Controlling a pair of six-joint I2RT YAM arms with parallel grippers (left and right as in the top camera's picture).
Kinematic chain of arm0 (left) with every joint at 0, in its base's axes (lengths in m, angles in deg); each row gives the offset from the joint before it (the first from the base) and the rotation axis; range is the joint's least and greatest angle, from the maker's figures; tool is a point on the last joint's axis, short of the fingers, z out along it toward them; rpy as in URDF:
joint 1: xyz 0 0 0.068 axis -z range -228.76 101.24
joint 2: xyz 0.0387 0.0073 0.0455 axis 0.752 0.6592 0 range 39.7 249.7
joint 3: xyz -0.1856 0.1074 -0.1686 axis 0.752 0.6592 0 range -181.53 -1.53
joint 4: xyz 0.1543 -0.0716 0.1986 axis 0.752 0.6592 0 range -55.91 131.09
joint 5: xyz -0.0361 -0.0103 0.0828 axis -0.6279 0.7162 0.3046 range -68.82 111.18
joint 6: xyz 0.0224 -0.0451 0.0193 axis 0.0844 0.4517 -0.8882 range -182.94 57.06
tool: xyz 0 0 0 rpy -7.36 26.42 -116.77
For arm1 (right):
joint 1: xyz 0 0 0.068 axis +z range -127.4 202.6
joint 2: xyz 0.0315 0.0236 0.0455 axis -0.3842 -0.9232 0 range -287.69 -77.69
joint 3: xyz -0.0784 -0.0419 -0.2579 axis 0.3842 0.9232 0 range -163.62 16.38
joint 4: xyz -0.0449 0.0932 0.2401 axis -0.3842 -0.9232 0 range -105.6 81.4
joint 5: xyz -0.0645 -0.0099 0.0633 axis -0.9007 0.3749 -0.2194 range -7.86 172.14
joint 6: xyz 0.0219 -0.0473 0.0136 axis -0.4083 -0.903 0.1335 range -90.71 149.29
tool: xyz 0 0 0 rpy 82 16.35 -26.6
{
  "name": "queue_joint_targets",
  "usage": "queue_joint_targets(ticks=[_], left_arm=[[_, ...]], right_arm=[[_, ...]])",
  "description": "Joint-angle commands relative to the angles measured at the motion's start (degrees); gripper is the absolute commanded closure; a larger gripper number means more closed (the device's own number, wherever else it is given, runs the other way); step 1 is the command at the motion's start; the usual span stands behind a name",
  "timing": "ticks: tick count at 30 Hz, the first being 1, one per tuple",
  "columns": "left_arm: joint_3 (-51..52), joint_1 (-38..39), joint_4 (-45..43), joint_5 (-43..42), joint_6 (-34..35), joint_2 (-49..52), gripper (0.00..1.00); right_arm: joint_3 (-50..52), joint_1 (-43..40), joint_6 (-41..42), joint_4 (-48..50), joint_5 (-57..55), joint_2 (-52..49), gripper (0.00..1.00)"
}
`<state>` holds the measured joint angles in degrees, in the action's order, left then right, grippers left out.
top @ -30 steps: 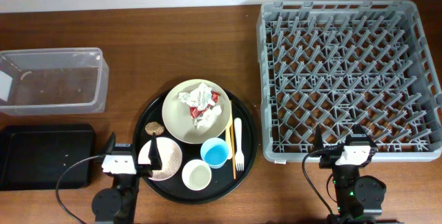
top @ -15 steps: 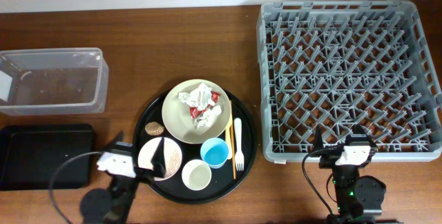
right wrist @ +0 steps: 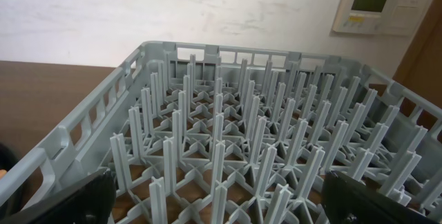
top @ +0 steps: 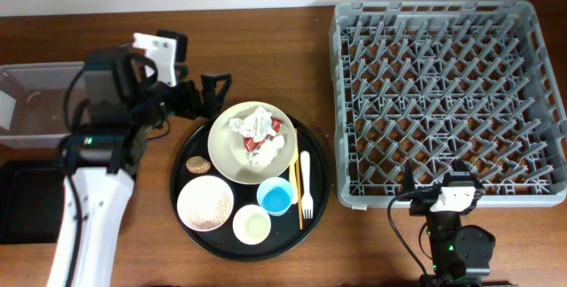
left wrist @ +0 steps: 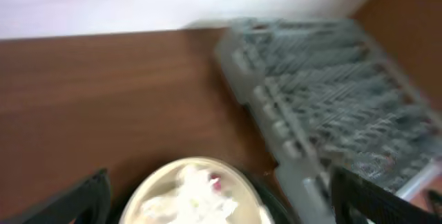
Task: Sort waste into correct bins and load items into the dishwasher rack
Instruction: 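Reach left gripper to the cream plate and grasp the white tissue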
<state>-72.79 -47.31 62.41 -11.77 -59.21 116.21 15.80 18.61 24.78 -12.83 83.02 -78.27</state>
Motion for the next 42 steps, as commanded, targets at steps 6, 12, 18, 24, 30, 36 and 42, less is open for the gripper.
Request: queue_joint_targets(ticks=[6,12,18,24,30,36,42], left_arm=[[-0.9,8.1,6.6,16.6,0.6,12.7,0.11],[-0.9,17.2,8.6,30.4,4.6,19.9,0.17],[-0.9,17.5,3.9,30.4,4.6,29.5,0.21],[-0.9,17.5,2.3,30.4,4.6,29.7,0.67],[-0.3,17.5,3.4,30.4,4.6,29.7,0.57],[-0.2,17.5,3.1,30.4,4.6,29.7,0.49],[-0.1,17.5,2.7,30.4,4.6,29.7,0.5]], right_arm=[[0.3,-0.2,0.2,-0.3,-0.3,0.3,0.01],[0.3,-0.2,0.2,-0.3,-0.3,0.3,0.02],[0.3,-0.2,0.2,-0.3,-0.3,0.3,0.02],[0.3,-0.2,0.2,-0.3,-0.3,0.3,0.02],[0.3,-0.2,0.2,-0.3,-0.3,0.3,0.02],[0.3,-0.2,0.3,-0.3,-0.3,0.3,0.02],[0.3,-0.2,0.3,-0.3,-0.3,0.3,0.02]])
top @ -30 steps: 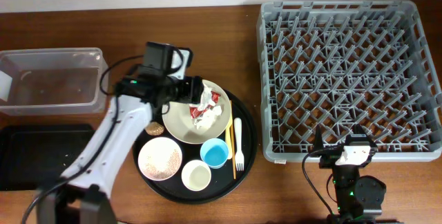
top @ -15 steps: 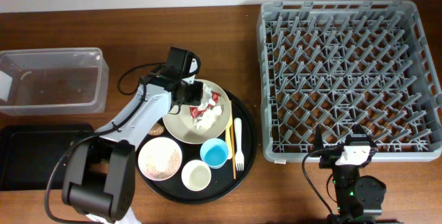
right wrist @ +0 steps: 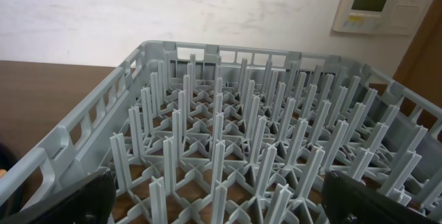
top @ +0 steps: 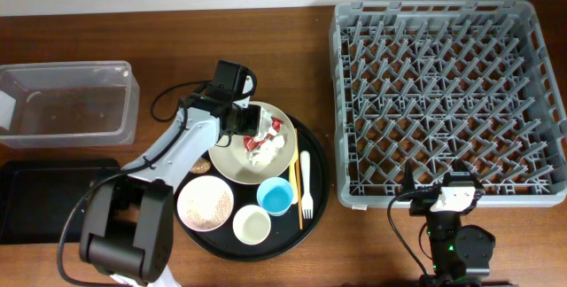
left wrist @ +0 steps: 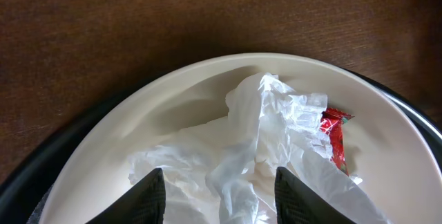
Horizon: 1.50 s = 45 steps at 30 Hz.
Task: Sort waste into correct bins and load items into the dishwasher rack
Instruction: 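Reach left gripper to the cream plate and grasp the white tissue, then carry the tissue left and drop it into the clear bin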
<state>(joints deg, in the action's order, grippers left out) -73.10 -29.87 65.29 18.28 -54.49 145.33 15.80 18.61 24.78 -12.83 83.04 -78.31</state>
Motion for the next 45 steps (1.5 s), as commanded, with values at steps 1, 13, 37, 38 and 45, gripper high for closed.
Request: queue_joint_targets(ticks=[1,13,37,38,45], left_arm=[[0.3,0.1,-0.1,0.4,-0.1,0.6,0.5],[-3.9,0.1,-0.4,0.4,-0.2,2.6,0.99],[-13.7,-48.4,0.0,13.2,4.3,-4.1,0.99],[-13.8,-49.9,-2.5,13.2,4.3,-2.4,0.99],[-13.8,-52.9,-12.2,13.2,4.3,1.8,0.75]], right_arm=[[0.3,-0.2,0.2,-0.3,-0.3,0.4,0.02],[0.3,-0.2,0.3,-0.3,-0.3,0.4,0.02],[0.3,-0.2,0.2,-0.3,-0.3,0.4,0.02],[0.3,-0.2,0.2,-0.3,-0.3,0.4,0.02],[0.3,-0.2,0.3,-0.3,-0.3,0.4,0.02]])
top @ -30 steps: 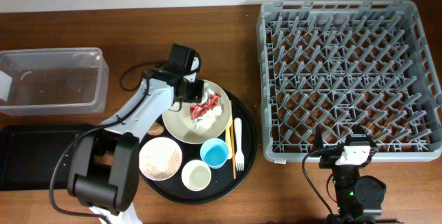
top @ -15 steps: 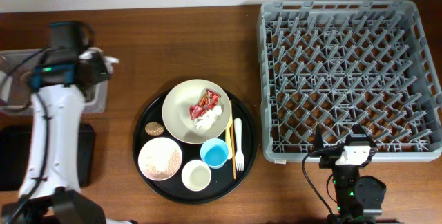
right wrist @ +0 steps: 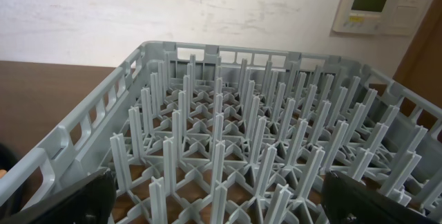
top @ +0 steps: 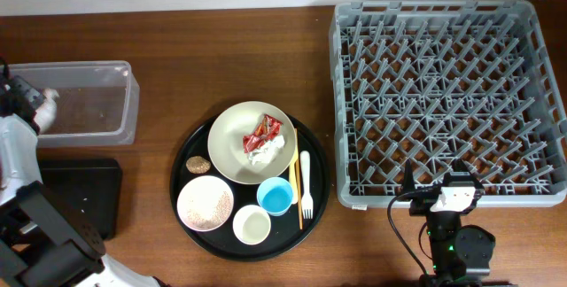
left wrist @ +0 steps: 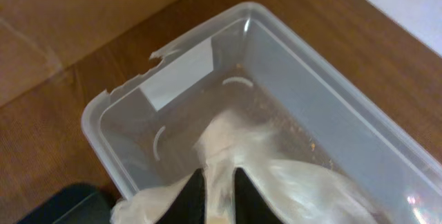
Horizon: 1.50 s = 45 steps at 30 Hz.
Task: Sort waste into correct bins and load items into the dishwasher rack
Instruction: 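Carry the tissue left and drop it into the clear bin, then return left gripper to the plate and grasp the red snack wrapper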
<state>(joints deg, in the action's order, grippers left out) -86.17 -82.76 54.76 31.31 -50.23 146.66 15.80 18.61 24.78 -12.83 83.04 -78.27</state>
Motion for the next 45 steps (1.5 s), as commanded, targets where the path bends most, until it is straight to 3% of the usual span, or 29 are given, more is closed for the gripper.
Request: queue_joint_targets(ticks=[1,2,3,6,10,12,13,15,17,23,28,29,31,35,42,45], left_arm=[[-0.7,0.0,-2.2,0.2,0.0,0.5,0.5],[-0.7,0.0,-2.7,-0.1,-0.3,0.5,0.35],[-0.7,0.0,-3.5,-3.9,-3.0,0.4,0.31],[-0.9,0.9,-2.6,-19.1,-3.5,-2.4,0.29],[-0.9,9.3,1.9,-20.9,-3.1,-11.2,0.27],[-0.9,16.3,9.3,-20.9,-3.1,-16.7,0.19],[-0.9,19.0,13.6,-20.9,-3.1,-17.9,0.01],[-0.4,27.1,25.2,-24.3,-3.1,-18.1,0.01],[2.3,35.2,31.2,-25.7,-3.1,-16.1,0.07],[7.3,48.9,30.0,-20.6,-3.1,-5.5,0.08],[7.4,52.3,27.8,-20.6,-3.1,2.3,0.11],[7.4,52.6,27.5,-20.6,-3.1,2.9,0.17],[7.4,53.2,26.9,-20.6,-3.1,3.6,0.41],[7.4,53.4,26.5,-20.6,-3.1,3.6,0.51],[8.7,53.4,25.8,-18.6,-3.1,3.7,0.51],[8.7,53.4,25.2,-18.6,-3.1,3.7,0.58]], right_arm=[[0.3,-0.2,0.2,-0.3,-0.3,0.3,0.02],[0.3,-0.2,0.2,-0.3,-0.3,0.3,0.02],[0.3,-0.2,0.2,-0.3,-0.3,0.3,0.02],[0.3,-0.2,0.2,-0.3,-0.3,0.3,0.02],[0.3,-0.2,0.2,-0.3,-0.3,0.3,0.02],[0.3,-0.2,0.3,-0.3,-0.3,0.3,0.02],[0.3,-0.2,0.2,-0.3,-0.3,0.3,0.02],[0.3,-0.2,0.2,-0.3,-0.3,0.3,0.02],[0.3,-0.2,0.2,-0.3,-0.3,0.3,0.01],[0.3,-0.2,0.3,-0.3,-0.3,0.3,0.02],[0.3,-0.2,0.3,-0.3,-0.3,0.3,0.01],[0.3,-0.2,0.2,-0.3,-0.3,0.3,0.02],[0.3,-0.2,0.3,-0.3,-0.3,0.3,0.02],[0.3,-0.2,0.2,-0.3,-0.3,0.3,0.02],[0.3,-0.2,0.2,-0.3,-0.3,0.3,0.02],[0.3,-0.2,0.2,-0.3,-0.3,0.3,0.02]])
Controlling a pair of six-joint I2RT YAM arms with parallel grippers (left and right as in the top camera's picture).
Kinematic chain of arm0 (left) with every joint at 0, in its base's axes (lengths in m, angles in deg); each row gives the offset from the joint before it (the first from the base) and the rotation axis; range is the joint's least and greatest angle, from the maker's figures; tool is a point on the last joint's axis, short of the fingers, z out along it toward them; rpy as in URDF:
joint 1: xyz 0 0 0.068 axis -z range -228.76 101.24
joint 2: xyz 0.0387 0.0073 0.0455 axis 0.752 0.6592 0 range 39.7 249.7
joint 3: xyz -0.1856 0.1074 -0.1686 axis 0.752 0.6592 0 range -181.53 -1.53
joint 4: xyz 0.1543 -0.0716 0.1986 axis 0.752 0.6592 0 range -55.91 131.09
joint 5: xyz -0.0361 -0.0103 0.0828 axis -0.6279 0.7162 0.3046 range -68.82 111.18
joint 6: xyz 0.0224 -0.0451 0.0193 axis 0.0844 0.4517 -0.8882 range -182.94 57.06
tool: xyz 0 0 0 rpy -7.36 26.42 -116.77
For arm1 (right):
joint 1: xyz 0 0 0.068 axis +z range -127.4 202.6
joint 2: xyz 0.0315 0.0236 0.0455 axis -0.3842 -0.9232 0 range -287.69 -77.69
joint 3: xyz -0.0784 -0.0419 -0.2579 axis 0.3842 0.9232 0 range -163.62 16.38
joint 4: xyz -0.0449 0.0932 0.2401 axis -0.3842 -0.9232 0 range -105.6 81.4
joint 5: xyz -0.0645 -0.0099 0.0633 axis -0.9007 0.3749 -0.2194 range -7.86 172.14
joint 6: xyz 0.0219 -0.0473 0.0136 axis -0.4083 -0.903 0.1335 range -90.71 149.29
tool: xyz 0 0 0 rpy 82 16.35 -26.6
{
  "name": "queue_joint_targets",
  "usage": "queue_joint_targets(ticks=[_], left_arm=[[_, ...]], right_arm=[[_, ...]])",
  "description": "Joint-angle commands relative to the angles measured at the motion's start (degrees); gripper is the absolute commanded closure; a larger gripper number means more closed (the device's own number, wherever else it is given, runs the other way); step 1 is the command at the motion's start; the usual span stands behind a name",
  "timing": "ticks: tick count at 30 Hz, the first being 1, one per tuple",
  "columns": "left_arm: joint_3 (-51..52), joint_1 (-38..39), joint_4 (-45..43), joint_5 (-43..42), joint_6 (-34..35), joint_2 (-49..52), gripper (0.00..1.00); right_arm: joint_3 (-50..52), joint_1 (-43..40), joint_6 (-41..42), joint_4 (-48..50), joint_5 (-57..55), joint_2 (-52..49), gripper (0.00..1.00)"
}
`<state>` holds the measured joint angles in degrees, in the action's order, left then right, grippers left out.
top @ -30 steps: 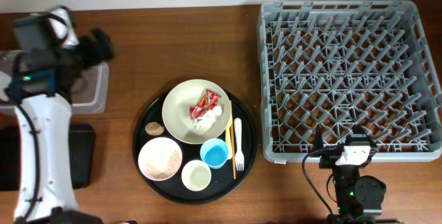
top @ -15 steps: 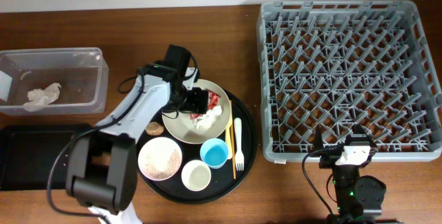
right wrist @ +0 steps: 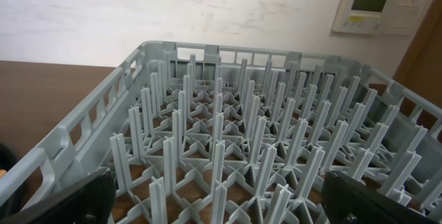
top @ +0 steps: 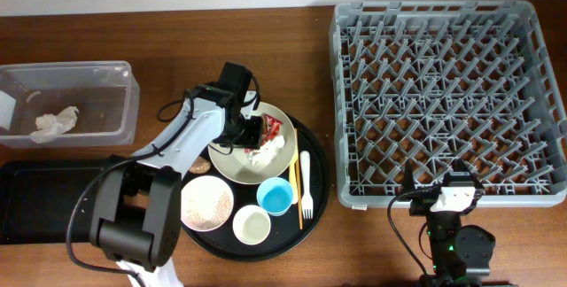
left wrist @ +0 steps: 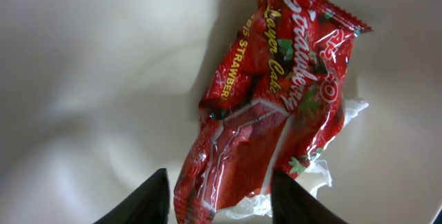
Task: Sort waste into correct bins and load items into the dishwasher rack
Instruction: 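Return left gripper to the plate and grasp the red snack wrapper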
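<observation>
A red strawberry snack wrapper (left wrist: 276, 106) lies on the cream plate (top: 226, 159), with a scrap of white plastic (top: 268, 151) just below it. My left gripper (left wrist: 219, 193) is open low over the plate, one finger on each side of the wrapper's near end; in the overhead view the left gripper (top: 257, 130) covers part of the wrapper (top: 270, 127). A crumpled white tissue (top: 55, 121) rests in the clear bin (top: 124, 101). My right gripper (right wrist: 221, 207) is open at the front edge of the grey dishwasher rack (top: 443, 92).
The round black tray (top: 317, 200) carries the plate, a bowl of grains (top: 205, 203), a small white cup (top: 252, 225), a blue cup (top: 275, 197), a white fork (top: 306, 185), a yellow stick (top: 295, 190) and a cookie (top: 197, 166). A black bin (top: 35, 203) sits front left.
My left gripper was over the clear bin, shut on the white tissue. The tissue now lies in the bin and the gripper is open over the plate, astride the red wrapper.
My left gripper was open left of the plate, which held tissue and wrapper. Then it stood open over the tissue on the plate. Then it held the tissue above the clear bin. Now the tissue is in the bin and the gripper is back at the plate. The right arm stayed still.
</observation>
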<state>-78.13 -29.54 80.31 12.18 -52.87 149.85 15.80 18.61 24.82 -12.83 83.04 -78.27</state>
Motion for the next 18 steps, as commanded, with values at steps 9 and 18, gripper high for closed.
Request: queue_joint_targets(ticks=[9,18], left_arm=[[0.6,0.1,-0.3,0.5,-0.5,0.5,0.98],[-8.6,-7.6,3.1,1.5,-0.5,-8.7,1.0]], right_arm=[[0.3,-0.2,0.2,-0.3,-0.3,0.3,0.02],[0.3,-0.2,0.2,-0.3,-0.3,0.3,0.02]])
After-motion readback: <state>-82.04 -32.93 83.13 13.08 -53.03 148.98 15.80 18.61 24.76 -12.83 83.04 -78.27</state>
